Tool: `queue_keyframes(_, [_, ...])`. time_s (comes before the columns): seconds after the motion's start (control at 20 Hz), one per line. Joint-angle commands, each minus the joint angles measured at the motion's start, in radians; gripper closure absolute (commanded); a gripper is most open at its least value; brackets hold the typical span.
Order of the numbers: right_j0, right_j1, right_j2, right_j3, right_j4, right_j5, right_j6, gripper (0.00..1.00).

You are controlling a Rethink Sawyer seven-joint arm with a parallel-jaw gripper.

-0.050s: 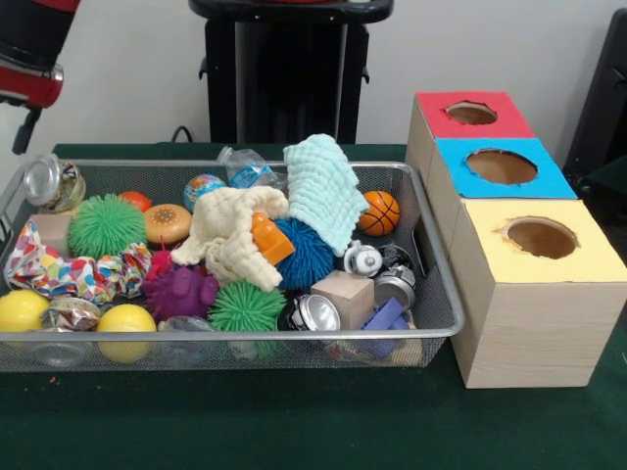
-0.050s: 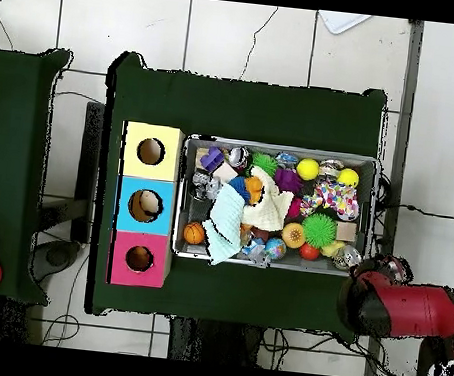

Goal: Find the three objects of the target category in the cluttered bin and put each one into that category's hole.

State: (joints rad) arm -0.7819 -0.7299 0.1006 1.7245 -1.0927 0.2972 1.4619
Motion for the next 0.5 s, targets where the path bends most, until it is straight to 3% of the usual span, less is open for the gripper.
queue_keyframes(0.05, [-0.036,-0.073,0.18,0.16,0.094,0.034,-0.12,0.0])
queue_keyframes(0.3, [-0.004,-0.17,0.175,0.257,0.199,0.084,-0.039,0.0])
queue_keyframes(0.5, [0.043,-0.196,0.155,0.277,0.23,0.094,-0.007,0.0])
